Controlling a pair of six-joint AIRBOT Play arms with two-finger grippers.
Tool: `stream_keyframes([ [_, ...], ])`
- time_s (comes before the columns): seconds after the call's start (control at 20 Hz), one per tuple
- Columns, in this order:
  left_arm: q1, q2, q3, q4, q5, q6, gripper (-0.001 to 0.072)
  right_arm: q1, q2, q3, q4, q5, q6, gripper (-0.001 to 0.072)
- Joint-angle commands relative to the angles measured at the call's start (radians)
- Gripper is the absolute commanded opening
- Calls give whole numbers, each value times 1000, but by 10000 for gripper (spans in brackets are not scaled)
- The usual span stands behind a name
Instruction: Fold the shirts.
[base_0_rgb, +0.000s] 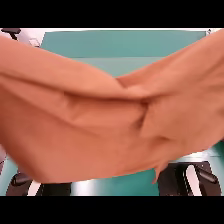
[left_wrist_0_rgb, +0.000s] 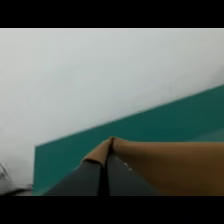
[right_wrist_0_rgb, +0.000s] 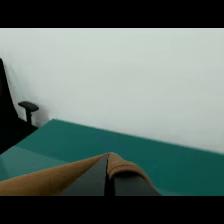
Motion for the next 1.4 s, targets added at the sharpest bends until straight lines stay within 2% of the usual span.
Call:
stream_keyframes([
  [0.0,0,-47,-242,-37,3,-10,20,0,-98,-225,-13,18,1,22],
  [0.1,0,-85,-423,-100,85,-5,20,3,-189,-350,-13,-24,-18,22],
  [0.15,0,-110,-516,-175,152,33,20,17,-246,-400,-13,-64,-47,22],
  [0.35,0,-245,-760,-485,427,373,20,130,-468,-476,-13,-299,-188,23],
  [0.4,0,-293,-781,-548,473,423,19,158,-522,-473,-13,-360,-191,23],
  [0.5,0,-412,-788,-696,541,456,20,211,-634,-434,-13,-436,-198,23],
  [0.55,0,-471,-788,-785,562,487,20,232,-686,-402,-14,-449,-198,23],
  [0.6,0,-525,-788,-878,566,553,20,249,-730,-372,-14,-452,-199,23],
  [0.7,0,-606,-788,-1051,530,728,21,275,-818,-291,-14,-452,-199,23],
  [0.8,-3,-661,-776,-1162,461,880,21,286,-890,-217,-14,-447,-198,23],
  [0.95,-3,-679,-731,-1165,450,944,22,284,-976,-131,-14,-410,-198,24],
  [1.0,-3,-679,-709,-1159,464,943,177,278,-998,-101,-14,-380,-198,127],
  [1.05,-3,-677,-690,-1151,460,938,548,267,-1014,-74,-14,-351,-198,453],
  [1.1,-3,-670,-673,-1127,447,923,720,256,-1023,-44,-14,-309,-191,612],
  [1.15,4,-664,-654,-1054,410,885,705,242,-1025,-22,-16,-268,-177,612],
  [1.2,19,-655,-629,-921,350,773,705,224,-1019,-3,-18,-230,-171,612],
  [1.25,36,-646,-607,-764,295,618,704,201,-1002,5,-24,-196,-168,612],
  [1.35,90,-629,-575,-413,139,224,705,142,-938,-23,-26,-160,-161,611],
])
